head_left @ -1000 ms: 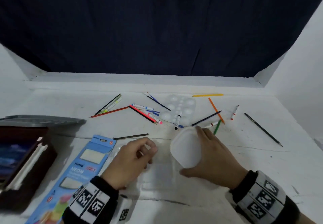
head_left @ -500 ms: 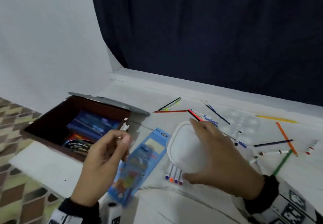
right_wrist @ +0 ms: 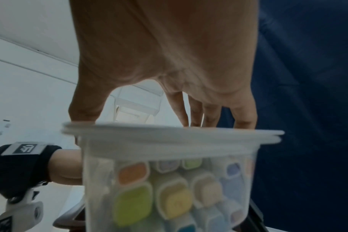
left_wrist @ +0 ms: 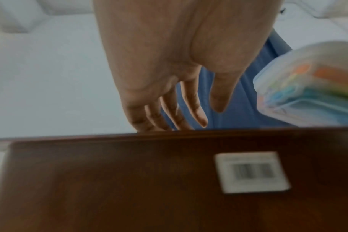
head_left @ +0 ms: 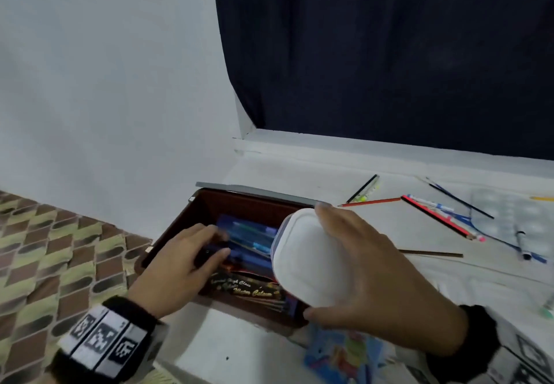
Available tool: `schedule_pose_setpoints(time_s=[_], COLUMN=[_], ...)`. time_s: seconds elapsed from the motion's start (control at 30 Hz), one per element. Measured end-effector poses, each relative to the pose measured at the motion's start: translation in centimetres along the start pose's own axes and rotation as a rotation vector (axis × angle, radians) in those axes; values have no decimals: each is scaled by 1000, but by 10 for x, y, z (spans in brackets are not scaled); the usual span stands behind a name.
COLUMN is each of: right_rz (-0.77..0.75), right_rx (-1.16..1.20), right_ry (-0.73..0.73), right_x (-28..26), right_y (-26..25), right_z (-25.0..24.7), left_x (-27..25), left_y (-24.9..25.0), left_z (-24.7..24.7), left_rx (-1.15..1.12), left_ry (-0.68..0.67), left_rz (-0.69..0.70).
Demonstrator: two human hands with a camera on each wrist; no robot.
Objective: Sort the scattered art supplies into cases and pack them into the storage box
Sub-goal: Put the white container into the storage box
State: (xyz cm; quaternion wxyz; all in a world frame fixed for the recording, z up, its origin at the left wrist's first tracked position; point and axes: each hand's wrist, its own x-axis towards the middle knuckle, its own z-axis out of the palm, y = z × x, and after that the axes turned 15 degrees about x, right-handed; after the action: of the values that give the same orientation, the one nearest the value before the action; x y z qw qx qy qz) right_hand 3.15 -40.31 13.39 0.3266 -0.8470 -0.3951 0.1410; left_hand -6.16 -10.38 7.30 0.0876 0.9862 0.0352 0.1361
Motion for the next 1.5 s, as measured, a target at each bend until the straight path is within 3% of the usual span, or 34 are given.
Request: schedule_pose_setpoints(time_s=[0.1,0.2,0.43,0.67,0.8,1.03,1.27,1.4,1.5], right_rz=[70,97,82,110,117,93,47,22,10], right_rx=[-41,-26,50,165,179,98,-154,-175,-158], right_ry=[9,15,57,113,130,137,73,58,70], right_x=[5,8,10,8,4,3,4,11,20], right_y=[-7,-6,4,11,12,7,-10,-13,-14], right_z=[9,15,17,21,23,30,26,25,24], left_x=[22,42,40,83,107,121,115,104,94], left_y=[-27,-30,-15,-7,0,18,21,13,1], left_z=[10,22,-10,-10,11,25,23,15,13], left_rx=[118,236,177,392,600,807,756,523,518], left_ry=[-173,-249,-446,-560,-649,-679,-766,-819,-913], left_rz=[110,176,342,489,512,533,574,587,617])
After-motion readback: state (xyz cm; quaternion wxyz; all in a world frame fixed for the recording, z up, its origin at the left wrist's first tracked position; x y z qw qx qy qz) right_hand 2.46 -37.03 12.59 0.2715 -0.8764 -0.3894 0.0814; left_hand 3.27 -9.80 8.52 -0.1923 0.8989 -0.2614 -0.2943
